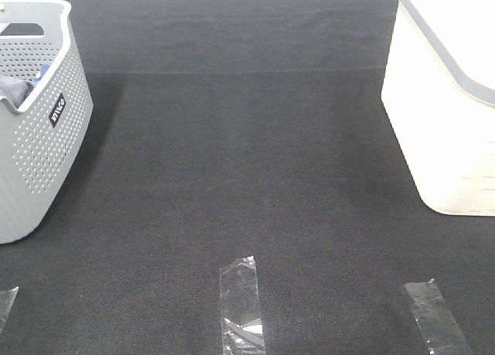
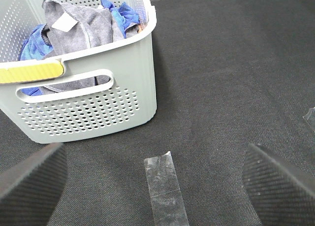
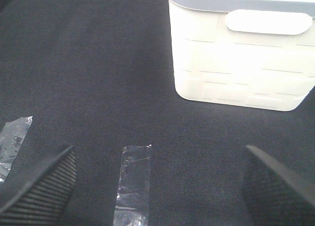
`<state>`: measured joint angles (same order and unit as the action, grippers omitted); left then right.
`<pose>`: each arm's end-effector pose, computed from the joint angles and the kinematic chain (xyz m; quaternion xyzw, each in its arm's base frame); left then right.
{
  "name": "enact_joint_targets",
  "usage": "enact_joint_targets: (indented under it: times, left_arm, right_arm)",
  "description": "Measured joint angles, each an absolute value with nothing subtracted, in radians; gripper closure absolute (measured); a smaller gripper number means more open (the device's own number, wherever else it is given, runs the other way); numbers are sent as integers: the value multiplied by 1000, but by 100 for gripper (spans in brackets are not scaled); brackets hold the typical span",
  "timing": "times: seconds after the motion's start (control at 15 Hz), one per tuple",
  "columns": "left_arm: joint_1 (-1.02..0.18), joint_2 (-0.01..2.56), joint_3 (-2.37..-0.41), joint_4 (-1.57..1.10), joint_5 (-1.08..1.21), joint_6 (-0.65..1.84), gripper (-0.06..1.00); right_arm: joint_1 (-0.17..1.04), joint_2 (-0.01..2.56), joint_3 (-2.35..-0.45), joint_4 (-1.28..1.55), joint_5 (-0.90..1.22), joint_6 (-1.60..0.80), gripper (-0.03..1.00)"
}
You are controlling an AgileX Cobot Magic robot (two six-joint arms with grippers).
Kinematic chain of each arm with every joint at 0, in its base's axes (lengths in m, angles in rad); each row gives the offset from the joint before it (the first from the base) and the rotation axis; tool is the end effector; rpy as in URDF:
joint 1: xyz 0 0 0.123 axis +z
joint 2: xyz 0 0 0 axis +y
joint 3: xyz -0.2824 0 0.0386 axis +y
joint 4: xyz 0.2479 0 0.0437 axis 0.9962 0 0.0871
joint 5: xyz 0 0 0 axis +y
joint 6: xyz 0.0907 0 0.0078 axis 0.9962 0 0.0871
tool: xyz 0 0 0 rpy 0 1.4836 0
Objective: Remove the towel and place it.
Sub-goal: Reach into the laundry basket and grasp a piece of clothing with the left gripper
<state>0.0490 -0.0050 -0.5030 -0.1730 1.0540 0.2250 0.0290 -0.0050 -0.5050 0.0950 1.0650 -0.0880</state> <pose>-0.0057 -0.0139 0.2795 0.0777 0.8426 -0.0137 0.5327 -0.0068 0.0074 0.2785 -0.0519 0.8492 0.0320 0.5245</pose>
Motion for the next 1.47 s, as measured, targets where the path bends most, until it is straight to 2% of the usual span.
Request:
enact_joint_targets:
  times: [0.73,0.93,1.2,1.47]
  left_arm:
    - [49,7,-508,-174,1050,225,3]
    - [49,126,-558,-165,966,219,5]
    - [49,338,-632,-120,745,130,12]
    - [49,630,-788,-78,625,112,16]
  right_arm:
    - [29,-5,-505,95,1065,-88,14]
    - [29,-5,-505,95,1065,-88,14]
    - [29,-5,-505,95,1065,-88,14]
    - [29,-5,-505,95,1065,-88,14]
